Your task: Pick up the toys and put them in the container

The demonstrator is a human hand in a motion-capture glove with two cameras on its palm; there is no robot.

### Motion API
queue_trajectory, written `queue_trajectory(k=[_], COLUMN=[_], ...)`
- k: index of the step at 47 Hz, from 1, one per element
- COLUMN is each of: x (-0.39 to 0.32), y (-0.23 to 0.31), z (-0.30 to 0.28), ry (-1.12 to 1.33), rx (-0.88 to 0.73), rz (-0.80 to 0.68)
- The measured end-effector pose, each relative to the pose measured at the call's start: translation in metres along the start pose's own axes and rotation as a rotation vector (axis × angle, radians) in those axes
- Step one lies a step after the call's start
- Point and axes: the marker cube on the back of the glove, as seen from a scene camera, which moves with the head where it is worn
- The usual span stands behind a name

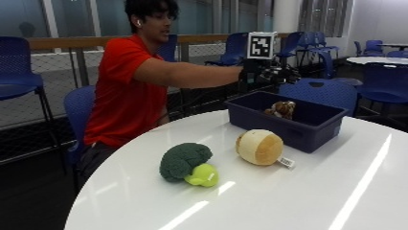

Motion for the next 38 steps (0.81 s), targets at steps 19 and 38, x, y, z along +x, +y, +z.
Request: queue_trajectory(k=[19, 38], x=[0.184, 0.278], y=[0.130, 0.211], z=[0.008, 0.098], ry=[-0.081, -0.148], rx=[0.063, -0.065], rz=[0.461, 0.672])
